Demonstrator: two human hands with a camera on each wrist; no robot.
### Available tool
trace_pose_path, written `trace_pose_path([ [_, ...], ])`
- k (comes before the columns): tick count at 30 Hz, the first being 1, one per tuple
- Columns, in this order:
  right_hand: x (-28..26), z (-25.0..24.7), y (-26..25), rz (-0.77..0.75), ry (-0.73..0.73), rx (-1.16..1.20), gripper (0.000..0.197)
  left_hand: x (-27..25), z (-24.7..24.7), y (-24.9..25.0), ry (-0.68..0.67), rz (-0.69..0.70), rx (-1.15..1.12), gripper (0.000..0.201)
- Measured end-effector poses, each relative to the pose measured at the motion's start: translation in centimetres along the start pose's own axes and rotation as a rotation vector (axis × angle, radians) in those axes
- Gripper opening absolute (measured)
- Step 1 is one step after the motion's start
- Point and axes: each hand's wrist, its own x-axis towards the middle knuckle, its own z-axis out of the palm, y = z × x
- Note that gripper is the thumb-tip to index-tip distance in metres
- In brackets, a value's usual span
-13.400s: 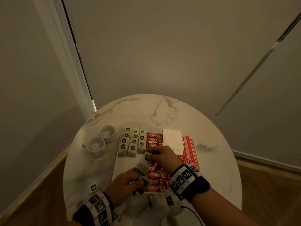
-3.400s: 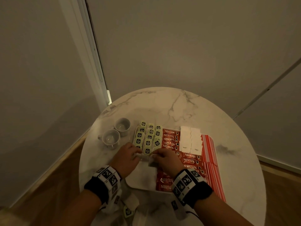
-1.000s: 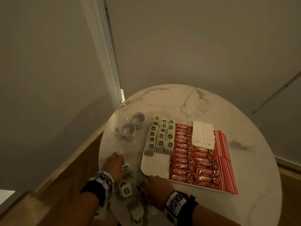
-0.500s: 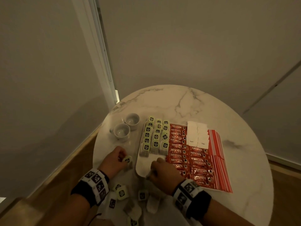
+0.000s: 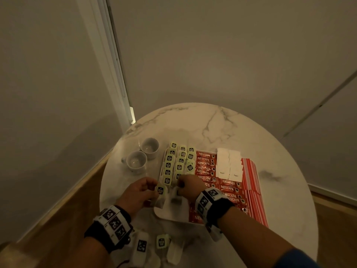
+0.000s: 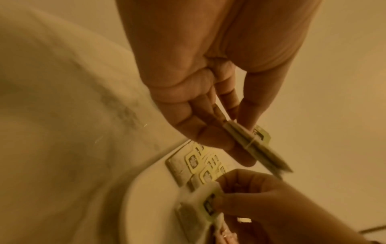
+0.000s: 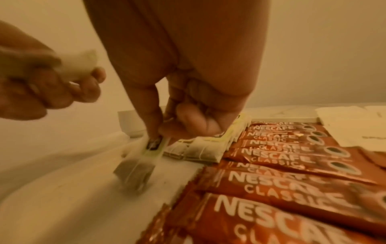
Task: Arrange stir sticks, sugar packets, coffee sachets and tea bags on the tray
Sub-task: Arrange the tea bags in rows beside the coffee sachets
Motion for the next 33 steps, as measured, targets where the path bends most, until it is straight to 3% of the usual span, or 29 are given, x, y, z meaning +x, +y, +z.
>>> trace_pose_path([
  [8,2.1,-0.5,-0.6,0.004,0.149,-0.032,0.016,0.5,-0.4,0.2,0.086,-0.014,-0.157,0.039],
  [16,2.6,-0.1,-0.1,-0.003,0.202,-0.041,0.017,0.9,0.7,-0.1,0.082,-0.022,-0.137,0.024],
  [20,1.1,-1.0,0.5,-0.018,0.283,0.122,0.011,1.0,1.5,0.0,0.064,-0.008,-0.067,0.025],
  [24,-2.4,-1.3,0.3,-0.062,0.064,0.492,0.011,1.2,2.8,-0.3,0.023,0.018,0.067,0.023],
  [26,-3.8,-0.8,0.5,-0.073,0.025,0.485,0.011,1.1,3.7,-0.5,-0.012,0.045,0.165,0.023],
  [33,-4.4,0.0,3.0,-0.018,0.104,0.288,0.004,0.7,6.6,-0.9,-0.120,0.080,0.398,0.030],
])
